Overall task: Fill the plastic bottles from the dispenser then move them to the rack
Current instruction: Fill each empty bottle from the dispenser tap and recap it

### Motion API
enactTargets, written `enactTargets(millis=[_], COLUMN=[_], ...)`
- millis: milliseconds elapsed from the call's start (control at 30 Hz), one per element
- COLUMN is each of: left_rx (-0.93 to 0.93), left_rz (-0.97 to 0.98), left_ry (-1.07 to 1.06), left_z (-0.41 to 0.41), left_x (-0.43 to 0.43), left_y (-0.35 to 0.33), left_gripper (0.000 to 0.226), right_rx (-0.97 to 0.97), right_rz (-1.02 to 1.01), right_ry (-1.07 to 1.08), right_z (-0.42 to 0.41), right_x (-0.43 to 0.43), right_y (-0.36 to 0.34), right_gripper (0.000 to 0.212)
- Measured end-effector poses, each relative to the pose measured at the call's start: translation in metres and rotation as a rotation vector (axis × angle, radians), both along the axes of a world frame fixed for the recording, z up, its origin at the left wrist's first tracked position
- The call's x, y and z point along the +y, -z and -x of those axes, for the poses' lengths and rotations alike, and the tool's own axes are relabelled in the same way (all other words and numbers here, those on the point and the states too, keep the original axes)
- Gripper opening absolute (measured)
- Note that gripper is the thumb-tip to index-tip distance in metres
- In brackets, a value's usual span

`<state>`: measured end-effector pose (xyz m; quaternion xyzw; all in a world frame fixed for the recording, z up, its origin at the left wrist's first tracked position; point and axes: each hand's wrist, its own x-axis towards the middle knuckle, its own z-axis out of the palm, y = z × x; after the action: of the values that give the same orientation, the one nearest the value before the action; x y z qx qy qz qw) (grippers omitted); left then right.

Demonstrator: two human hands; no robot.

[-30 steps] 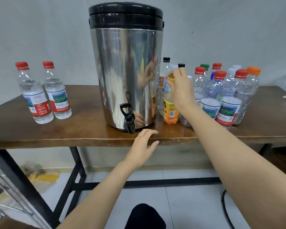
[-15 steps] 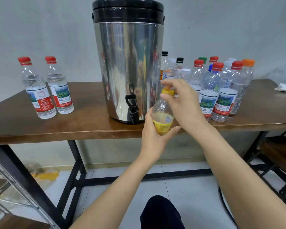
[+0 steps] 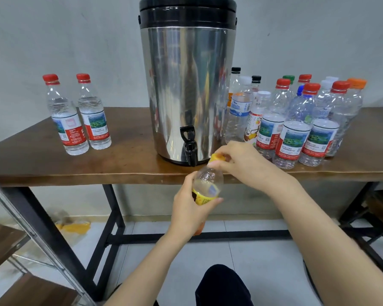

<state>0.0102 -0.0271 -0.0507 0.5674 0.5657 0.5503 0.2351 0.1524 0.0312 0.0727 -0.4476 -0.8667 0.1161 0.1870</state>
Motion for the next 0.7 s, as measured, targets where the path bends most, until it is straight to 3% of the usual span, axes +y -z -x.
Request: enactTargets(millis=[133, 267, 500, 700], left_rx=[0.008, -0.035, -0.143, -0.331], left_rz=[0.038, 0.084, 0.251, 0.421], left_ry=[0.004, 0.025, 0.041, 0.293], left_z=[0.008, 0.01, 0.01, 0.024], left_x=[-0.002, -0.002, 0.001, -0.002], left_y=[0.009, 0.013, 0.026, 0.026], left_gripper=[0.071, 0.068, 0.058, 0.058], right_rx=[-0.028, 0.104, 0.279, 0.385], right_rz=[0.056, 0.067, 0.258, 0.444], right_ry=[-0.108, -0.156, -0.21, -0.361], right_z=[0.001, 0.004, 0.006, -0.002], right_x=[0.003, 0.015, 0.031, 0.037], right_y=[0.009, 0.023, 0.047, 0.051], right_gripper=[0.036, 0.032, 0.032, 0.038])
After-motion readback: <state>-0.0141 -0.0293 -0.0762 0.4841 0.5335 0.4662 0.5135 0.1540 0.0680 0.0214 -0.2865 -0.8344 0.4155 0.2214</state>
